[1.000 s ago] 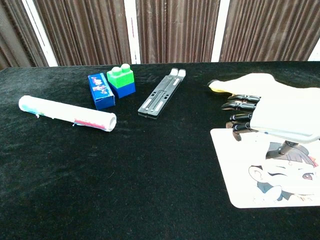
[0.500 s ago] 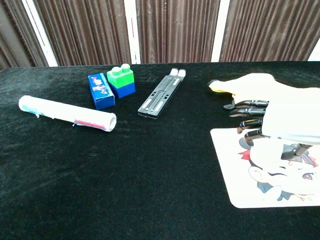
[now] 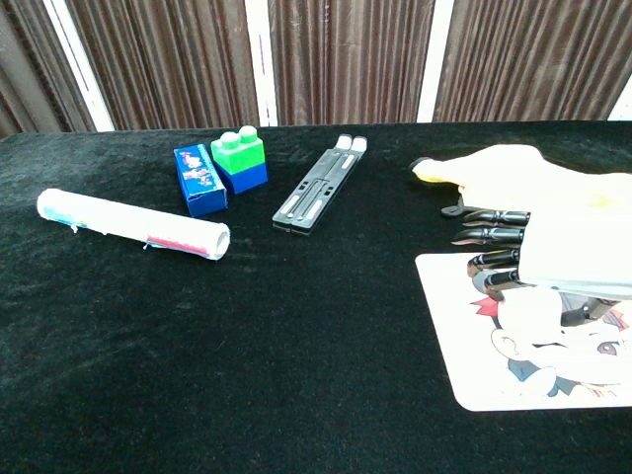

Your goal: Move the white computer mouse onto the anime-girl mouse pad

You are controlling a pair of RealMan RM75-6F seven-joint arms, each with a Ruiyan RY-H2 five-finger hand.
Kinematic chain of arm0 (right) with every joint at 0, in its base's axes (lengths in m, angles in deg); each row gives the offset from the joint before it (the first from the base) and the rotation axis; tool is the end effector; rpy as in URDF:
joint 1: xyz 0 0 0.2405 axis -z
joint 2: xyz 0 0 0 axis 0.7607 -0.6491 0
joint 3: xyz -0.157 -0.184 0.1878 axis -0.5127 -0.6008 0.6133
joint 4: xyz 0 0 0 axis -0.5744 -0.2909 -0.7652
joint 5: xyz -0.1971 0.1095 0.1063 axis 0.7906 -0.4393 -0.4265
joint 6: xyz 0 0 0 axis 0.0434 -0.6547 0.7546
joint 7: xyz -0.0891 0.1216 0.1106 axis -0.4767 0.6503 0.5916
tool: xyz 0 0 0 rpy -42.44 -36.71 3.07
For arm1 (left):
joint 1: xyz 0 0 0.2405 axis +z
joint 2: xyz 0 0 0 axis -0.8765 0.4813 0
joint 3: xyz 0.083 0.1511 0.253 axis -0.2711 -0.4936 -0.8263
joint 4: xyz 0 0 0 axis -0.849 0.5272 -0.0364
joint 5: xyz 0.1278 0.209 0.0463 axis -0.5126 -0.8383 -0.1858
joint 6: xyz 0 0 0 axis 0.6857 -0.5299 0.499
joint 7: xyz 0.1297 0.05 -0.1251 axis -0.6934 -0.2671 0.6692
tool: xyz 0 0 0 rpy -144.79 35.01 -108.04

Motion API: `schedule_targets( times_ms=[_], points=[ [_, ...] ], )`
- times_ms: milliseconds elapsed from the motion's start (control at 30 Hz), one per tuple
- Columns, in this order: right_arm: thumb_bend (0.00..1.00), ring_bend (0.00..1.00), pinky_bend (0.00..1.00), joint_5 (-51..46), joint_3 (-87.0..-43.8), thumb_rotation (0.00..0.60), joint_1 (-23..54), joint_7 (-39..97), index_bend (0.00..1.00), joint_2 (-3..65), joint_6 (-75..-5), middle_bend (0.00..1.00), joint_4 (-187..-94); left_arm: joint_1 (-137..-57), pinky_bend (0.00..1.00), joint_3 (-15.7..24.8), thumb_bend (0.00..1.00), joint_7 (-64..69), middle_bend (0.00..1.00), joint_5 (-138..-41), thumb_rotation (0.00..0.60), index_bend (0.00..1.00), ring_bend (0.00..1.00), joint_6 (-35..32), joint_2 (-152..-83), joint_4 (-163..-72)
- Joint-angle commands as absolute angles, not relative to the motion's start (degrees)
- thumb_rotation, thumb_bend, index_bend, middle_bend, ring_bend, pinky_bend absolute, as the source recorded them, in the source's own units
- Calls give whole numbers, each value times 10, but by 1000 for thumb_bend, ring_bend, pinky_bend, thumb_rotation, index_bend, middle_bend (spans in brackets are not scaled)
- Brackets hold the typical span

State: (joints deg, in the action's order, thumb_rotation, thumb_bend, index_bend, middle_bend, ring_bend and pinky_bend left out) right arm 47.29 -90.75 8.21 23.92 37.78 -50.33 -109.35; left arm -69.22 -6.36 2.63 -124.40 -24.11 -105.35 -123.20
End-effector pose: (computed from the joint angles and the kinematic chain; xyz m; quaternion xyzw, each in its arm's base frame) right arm -0.2974 -0.3852 -0.0499 0.9136 0.0560 0.2705 0.2982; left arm -0.3801 0.2287 0.0994 -0.6888 -0.3102 -0.3762 0.5365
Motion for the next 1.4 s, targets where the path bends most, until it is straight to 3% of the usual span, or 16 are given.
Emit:
schedule_targets(
  times_ms=[33,367,667,933,1100,1400],
  points=[
    [99,0,0,469,-904,600,81,222,447,372,-492,166,-1107,-692,0,-63,218,28,0,-1244,600,0,0,-242,-1053,-1231],
    [77,0,0,460,-895,600,78,154,318,346,-460,55,-1152,-692,0,-62,216,29,0,-1242,600,0,0,-241,-1054,-1230],
    [66,0,0,451,-887,600,85,106,281,324,-449,35,-1180,-692,0,-62,219,34,0,-1240,600,0,0,-241,-1053,-1228],
    [66,0,0,394,-847,600,135,61,273,301,-487,28,-1193,-690,0,-60,218,41,0,-1239,600,0,0,-247,-1054,-1226],
    [66,0,0,329,-805,600,189,104,255,303,-544,27,-1193,-688,0,-58,219,42,0,-1237,600,0,0,-251,-1057,-1223],
    [58,0,0,200,-740,600,296,309,203,337,-609,2,-1247,-683,0,-49,215,43,0,-1236,600,0,0,-270,-1081,-1205]
  ],
)
